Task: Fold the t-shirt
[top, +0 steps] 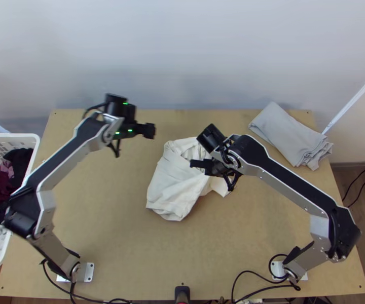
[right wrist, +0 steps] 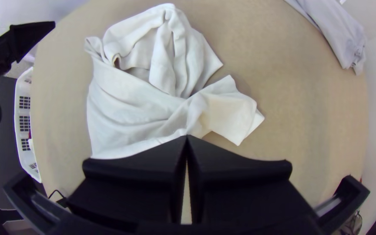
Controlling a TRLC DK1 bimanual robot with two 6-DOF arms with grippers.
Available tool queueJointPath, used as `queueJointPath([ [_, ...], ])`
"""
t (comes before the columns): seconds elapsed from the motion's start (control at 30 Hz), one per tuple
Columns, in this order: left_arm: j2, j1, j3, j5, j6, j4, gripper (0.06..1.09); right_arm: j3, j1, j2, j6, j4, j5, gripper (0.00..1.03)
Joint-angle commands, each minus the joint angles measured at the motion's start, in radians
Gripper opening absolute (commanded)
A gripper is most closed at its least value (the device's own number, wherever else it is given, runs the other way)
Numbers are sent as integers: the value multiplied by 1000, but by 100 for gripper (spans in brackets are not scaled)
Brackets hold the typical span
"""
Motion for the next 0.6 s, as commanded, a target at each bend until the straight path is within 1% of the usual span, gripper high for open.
queueJointPath([
  [0.0, 75, -63, 75, 6, -1, -41, 105, -42, -5, -41, -16, -5, 8, 3],
  [0.17, 165, -133, 148, 35, 22, -73, 105, -74, -8, -74, -27, -5, 7, 3],
  [0.47, 325, -182, 260, 38, 70, -132, 104, -131, -11, -131, -44, -5, 7, 3],
  [0.53, 340, -184, 254, 50, 93, -144, 98, -136, -12, -139, -46, -5, 7, 3],
  [0.57, 349, -184, 250, 53, 94, -142, 93, -136, -12, -142, -47, -5, 7, 3],
])
